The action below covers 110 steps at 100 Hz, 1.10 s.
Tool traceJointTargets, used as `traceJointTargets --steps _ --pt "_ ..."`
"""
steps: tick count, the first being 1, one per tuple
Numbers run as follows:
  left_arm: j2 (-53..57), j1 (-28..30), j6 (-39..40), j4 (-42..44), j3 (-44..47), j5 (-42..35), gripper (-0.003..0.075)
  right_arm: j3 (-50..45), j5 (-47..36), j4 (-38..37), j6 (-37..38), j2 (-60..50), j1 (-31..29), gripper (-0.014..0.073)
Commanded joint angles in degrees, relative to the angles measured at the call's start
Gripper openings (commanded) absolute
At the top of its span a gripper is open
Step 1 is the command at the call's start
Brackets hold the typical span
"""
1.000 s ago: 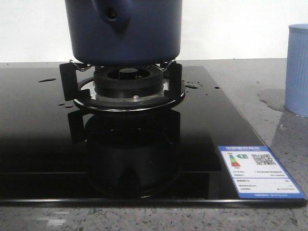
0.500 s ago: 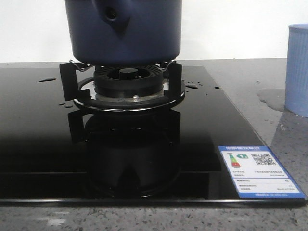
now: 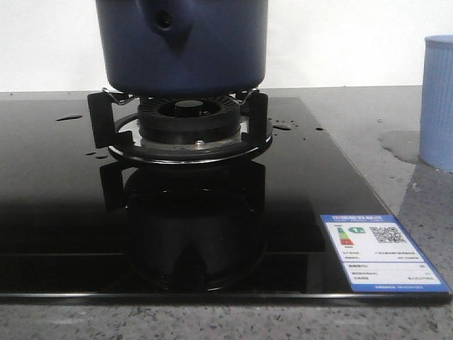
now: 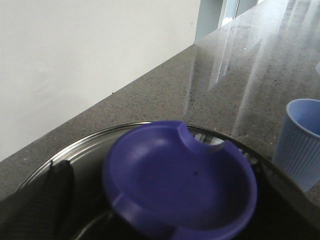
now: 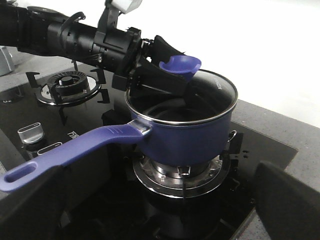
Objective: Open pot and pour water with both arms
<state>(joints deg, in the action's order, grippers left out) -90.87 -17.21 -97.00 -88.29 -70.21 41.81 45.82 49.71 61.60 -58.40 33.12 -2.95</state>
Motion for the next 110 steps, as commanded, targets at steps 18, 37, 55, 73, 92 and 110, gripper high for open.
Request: traceJointTargets --steps 18,37,55,73,92,110 --pt "2.0 -0.5 -0.3 -4.8 -1.7 2.6 0.0408 1.8 -2.3 3.5 -0.8 0.6 -0.3 0.0667" --pt "2.5 -0.5 -0.3 -5.4 -1.9 2.8 0.0346 1.8 -2.7 3.5 -0.8 0.6 -0.3 0.0667" --pt "5.5 -0.4 -0.3 -5.7 -3.9 2.4 0.0347 1.8 -6.0 3.2 -0.8 0.6 -0.3 0.0667" --pt "11.3 1.8 0.4 -5.7 -4.4 2.4 0.0347 1.8 -14.6 -3.7 -0.8 0.6 -0.3 0.0667" --pt "17.4 6.5 4.9 -4.8 -4.4 2.9 0.0347 -0.6 -26.1 -9.0 -0.8 0.6 -0.3 0.0667" --pt "22.7 10.1 8.9 -2.3 -4.4 4.4 0.0347 -8.7 -32.5 -9.0 -0.8 0.6 -0.3 0.0667"
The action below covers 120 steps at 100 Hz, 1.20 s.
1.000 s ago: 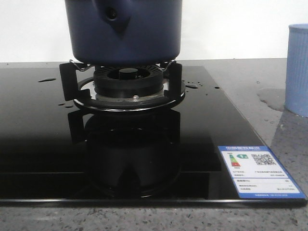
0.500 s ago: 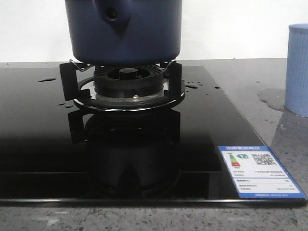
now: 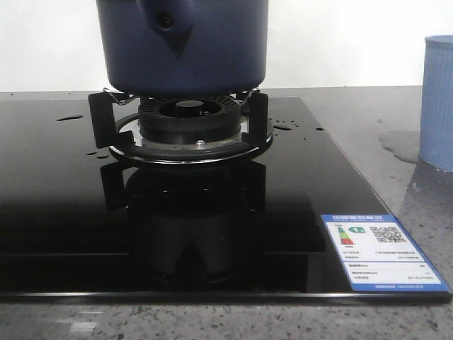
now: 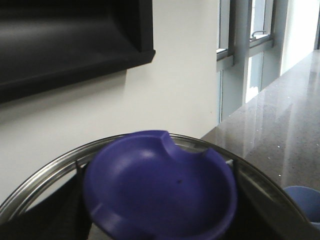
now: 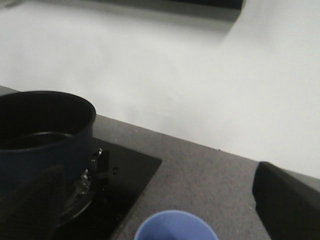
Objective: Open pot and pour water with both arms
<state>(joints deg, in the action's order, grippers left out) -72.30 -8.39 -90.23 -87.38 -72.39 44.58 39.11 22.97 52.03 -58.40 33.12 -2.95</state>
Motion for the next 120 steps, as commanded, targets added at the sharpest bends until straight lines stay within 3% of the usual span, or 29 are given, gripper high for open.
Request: traceJointTargets --steps 1,26,58,120 --pt "4.3 1.3 2.1 -3.1 -2.2 1.6 0.0347 -2.8 -6.0 0.6 -0.8 0.6 -0.3 0.0667" --pt "7.5 1.4 2.1 -2.7 -2.2 1.7 0.0347 -13.5 -9.0 6.0 -0.8 0.6 -0.3 0.0667" --pt "7.5 1.4 2.1 -2.7 -2.2 1.7 0.0347 -14.2 -7.9 6.2 -1.8 3.2 1.2 0.0666" --pt "7.5 1.4 2.1 -2.7 -2.2 1.7 0.0347 -14.4 -29.0 7.2 -4.0 18.5 12.8 0.0666"
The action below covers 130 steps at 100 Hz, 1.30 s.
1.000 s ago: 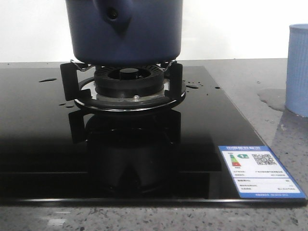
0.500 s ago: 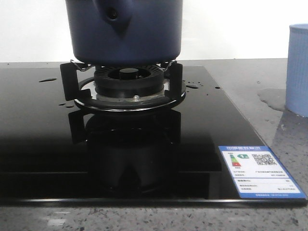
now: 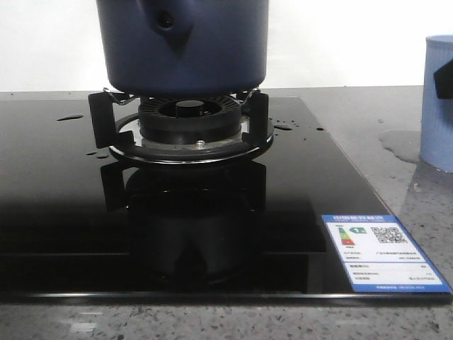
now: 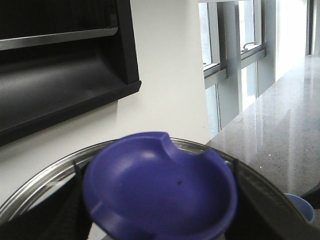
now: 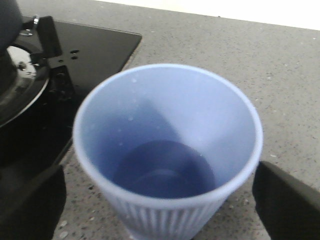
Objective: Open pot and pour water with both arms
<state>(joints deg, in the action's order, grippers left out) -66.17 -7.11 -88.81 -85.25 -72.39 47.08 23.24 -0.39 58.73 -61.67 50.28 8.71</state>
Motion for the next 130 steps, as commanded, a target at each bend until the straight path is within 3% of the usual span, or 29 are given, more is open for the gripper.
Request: traceJointTargets --steps 1,34,41,58,65,95,130 --pt "1.4 0.1 0.7 -4.9 -2.2 -0.8 0.0347 1.4 -5.8 0.5 -0.7 1.5 1.2 0.0666" --pt "1.4 0.1 0.7 -4.9 -2.2 -0.8 0.0347 1.5 -12.0 0.5 3.7 7.2 3.9 0.064" --pt "1.4 0.1 0.7 -4.9 -2.2 -0.8 0.0347 1.5 -12.4 0.5 3.7 7.6 3.9 0.0568" --pt "1.4 0.1 0.7 -4.9 -2.2 -0.8 0.0347 1.5 -12.1 0.1 3.7 7.9 3.9 0.0272" --pt "1.4 0.1 0.7 -4.9 -2.2 -0.8 0.0347 1.5 -12.1 0.1 3.7 7.9 3.9 0.0209" --pt "1.4 0.1 0.7 -4.9 -2.2 -0.6 0.0347 4.6 -10.0 0.1 3.7 4.9 3.9 0.0205" --pt "1.4 0.1 0.7 -4.9 -2.2 0.0 0.0347 24.9 6.5 -3.3 3.6 4.7 3.9 0.0204"
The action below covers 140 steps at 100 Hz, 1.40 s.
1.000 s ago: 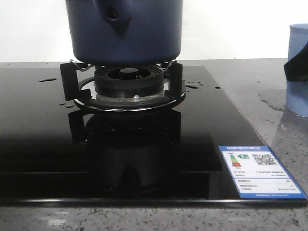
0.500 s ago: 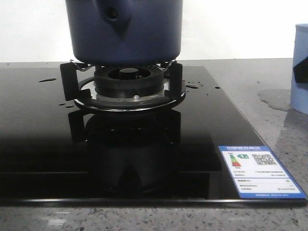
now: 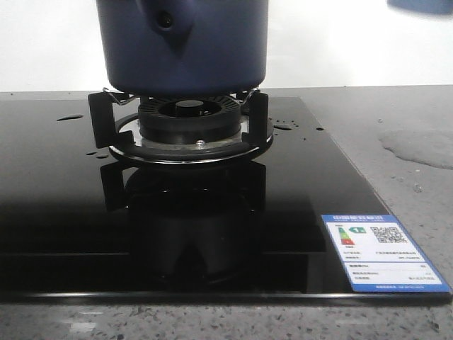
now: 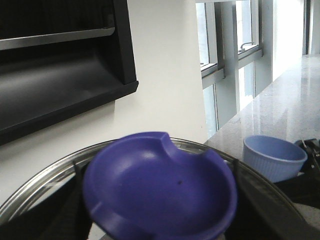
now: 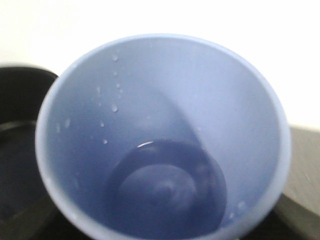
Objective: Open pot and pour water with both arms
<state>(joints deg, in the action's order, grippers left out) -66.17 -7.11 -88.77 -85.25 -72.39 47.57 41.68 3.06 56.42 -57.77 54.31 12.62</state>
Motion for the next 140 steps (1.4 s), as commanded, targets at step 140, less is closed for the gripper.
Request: traceJointTargets --steps 140 --pt "1.4 0.1 2.1 -4.9 -2.2 -1.8 0.0347 44.3 19.5 -43.7 -12.0 29.6 11.5 0.0204"
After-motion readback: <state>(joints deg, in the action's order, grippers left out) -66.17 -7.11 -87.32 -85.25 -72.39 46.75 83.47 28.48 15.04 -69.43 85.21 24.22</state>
